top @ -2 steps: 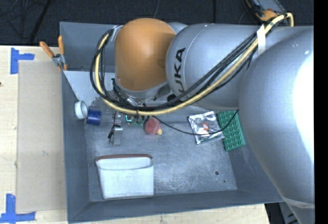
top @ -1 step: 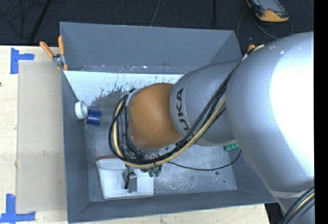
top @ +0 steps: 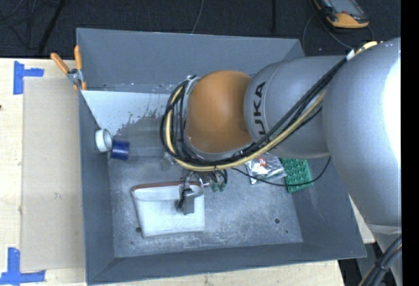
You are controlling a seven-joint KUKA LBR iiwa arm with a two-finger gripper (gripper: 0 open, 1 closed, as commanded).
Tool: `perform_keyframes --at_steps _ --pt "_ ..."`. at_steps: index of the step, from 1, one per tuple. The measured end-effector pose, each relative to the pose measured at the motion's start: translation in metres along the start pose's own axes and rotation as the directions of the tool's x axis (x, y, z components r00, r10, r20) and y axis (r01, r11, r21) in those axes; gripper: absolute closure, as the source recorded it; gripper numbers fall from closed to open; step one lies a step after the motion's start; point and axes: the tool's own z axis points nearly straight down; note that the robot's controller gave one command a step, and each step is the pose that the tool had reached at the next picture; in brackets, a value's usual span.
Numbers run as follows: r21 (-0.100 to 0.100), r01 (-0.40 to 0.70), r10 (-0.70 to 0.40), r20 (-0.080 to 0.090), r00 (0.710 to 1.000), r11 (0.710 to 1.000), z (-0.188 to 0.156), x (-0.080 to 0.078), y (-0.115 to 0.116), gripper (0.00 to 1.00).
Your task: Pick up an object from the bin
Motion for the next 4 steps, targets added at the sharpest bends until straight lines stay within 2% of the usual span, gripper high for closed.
perform_keyframes --at_steps 1,2,3,4 --pt "-0.002 -0.027 0.027 -0.001 1.0 1.0 -0.003 -0.031 0.033 0.0" --pt "-0.002 0.009 -0.009 0.0 1.0 1.0 0.03 0.017 0.039 0.0" --pt "-0.002 0.028 -0.028 -0.002 1.0 1.0 0.03 0.055 0.018 0.0" --pt "-0.002 0.026 -0.026 -0.008 1.0 1.0 0.029 0.054 0.018 1.0"
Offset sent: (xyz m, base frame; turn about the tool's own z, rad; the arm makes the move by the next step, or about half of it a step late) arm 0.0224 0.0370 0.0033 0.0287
